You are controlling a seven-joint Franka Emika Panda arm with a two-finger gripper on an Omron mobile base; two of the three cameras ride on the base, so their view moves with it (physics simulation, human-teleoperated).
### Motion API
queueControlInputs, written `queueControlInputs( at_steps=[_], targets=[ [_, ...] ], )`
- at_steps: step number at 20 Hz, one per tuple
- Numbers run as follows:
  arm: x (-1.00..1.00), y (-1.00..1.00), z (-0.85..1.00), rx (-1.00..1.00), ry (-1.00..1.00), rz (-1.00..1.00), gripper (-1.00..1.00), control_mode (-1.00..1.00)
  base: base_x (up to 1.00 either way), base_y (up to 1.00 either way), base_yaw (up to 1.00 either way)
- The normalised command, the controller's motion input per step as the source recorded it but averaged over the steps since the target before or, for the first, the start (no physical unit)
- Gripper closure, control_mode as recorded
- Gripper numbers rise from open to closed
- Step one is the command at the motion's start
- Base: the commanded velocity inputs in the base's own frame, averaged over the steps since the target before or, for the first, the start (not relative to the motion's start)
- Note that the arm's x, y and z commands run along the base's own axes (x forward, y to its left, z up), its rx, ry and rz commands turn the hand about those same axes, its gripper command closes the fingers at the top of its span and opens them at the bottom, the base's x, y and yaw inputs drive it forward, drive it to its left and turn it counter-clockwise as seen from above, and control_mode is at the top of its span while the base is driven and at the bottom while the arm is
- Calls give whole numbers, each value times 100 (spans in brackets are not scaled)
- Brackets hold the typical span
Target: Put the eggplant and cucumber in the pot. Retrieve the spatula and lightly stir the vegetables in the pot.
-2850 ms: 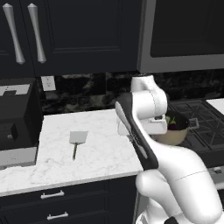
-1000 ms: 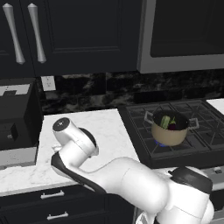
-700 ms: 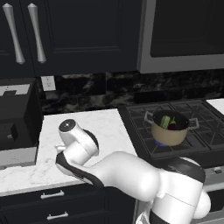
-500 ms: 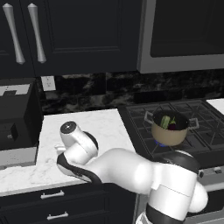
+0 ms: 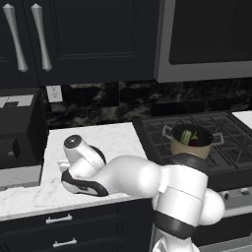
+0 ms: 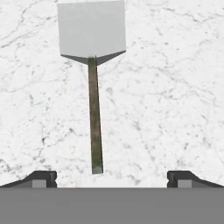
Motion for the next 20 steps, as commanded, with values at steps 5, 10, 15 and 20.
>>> queueControlInputs(
  at_steps=[5,10,15,20],
  targets=[
    [0,0,-25,0,-1,0,-100,-100,0,0,0],
    [9,0,-25,0,-2,0,-100,-100,0,0,0],
    [19,0,-20,0,-1,0,-100,-100,0,0,0],
    [27,0,-16,0,0,0,-100,-100,0,0,0]
  ],
)
